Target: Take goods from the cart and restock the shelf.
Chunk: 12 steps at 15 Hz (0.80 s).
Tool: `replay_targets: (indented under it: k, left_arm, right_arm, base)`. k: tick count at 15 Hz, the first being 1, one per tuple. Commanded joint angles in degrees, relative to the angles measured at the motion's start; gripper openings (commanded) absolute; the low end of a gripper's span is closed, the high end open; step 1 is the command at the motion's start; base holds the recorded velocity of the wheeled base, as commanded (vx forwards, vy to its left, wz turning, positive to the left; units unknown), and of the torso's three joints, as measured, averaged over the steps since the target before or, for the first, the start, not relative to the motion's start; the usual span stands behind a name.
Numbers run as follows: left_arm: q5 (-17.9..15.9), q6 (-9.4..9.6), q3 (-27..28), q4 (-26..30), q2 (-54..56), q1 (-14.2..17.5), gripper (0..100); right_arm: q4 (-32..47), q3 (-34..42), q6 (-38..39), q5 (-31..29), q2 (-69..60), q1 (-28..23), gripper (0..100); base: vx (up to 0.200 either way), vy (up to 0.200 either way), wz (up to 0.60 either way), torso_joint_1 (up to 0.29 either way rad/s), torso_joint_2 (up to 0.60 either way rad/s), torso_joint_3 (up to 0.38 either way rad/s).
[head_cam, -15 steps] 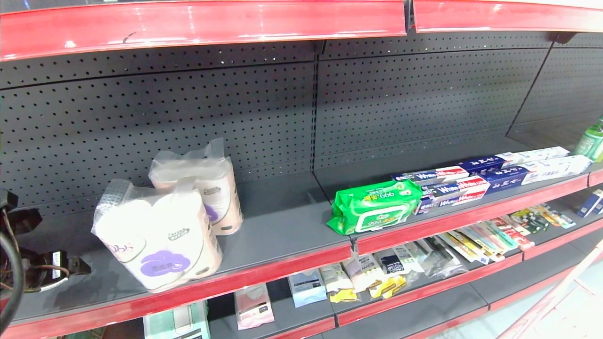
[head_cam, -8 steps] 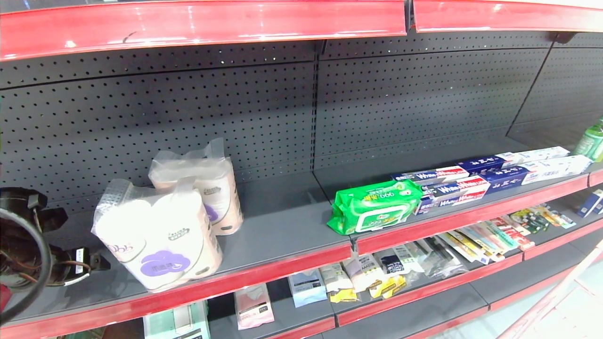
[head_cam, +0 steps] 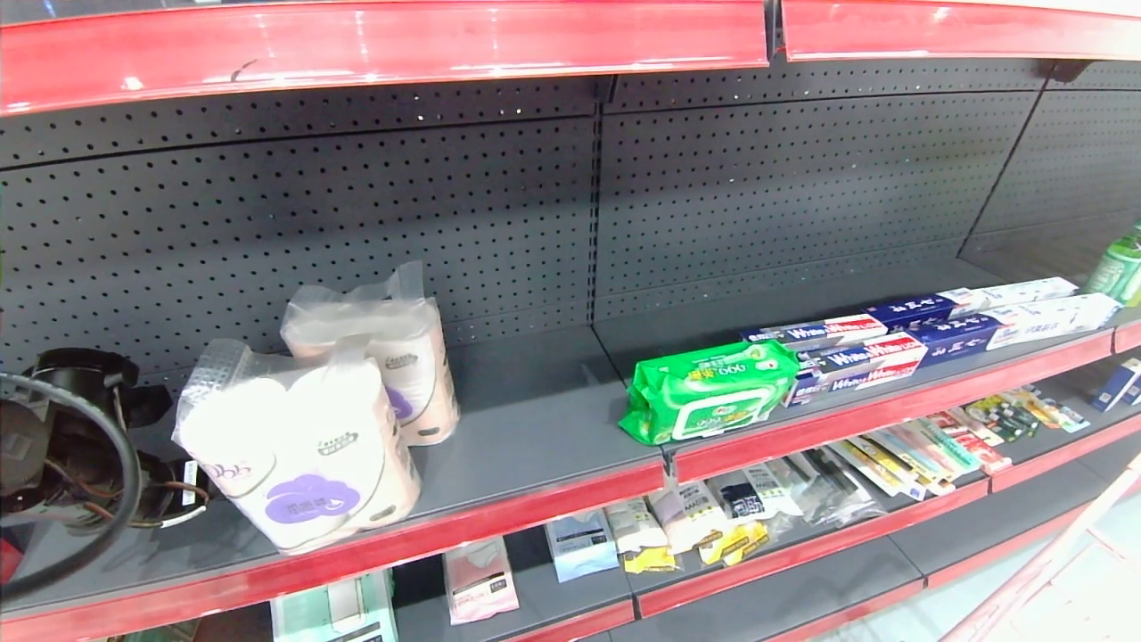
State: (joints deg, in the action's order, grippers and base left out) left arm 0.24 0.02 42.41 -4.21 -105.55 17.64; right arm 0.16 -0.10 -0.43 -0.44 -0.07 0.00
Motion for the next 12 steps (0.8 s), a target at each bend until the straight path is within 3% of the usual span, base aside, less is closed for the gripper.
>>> replay_targets:
  k: [1, 8, 12]
  left_arm:
    - [0.0, -0.02, 0.7, 0.0, -0.5, -0.8, 100]
    - [0.1, -0.02, 0.8, -1.2, -0.7, -3.4, 100]
    - [0.3, -1.34, 0.9, -1.2, -0.6, -4.7, 100]
  right_arm:
    - [0.0, 0.0, 0.0, 0.0, 0.1, 0.0, 100]
    - [0.0, 0.0, 0.0, 0.0, 0.1, 0.0, 100]
    - [0.0, 0.0, 0.0, 0.0, 0.1, 0.0, 100]
  base:
    - [0.000, 0.000, 0.00, 0.000, 0.00, 0.000]
    - [0.000, 0.000, 0.00, 0.000, 0.00, 0.000]
    - [0.000, 0.000, 0.00, 0.000, 0.00, 0.000]
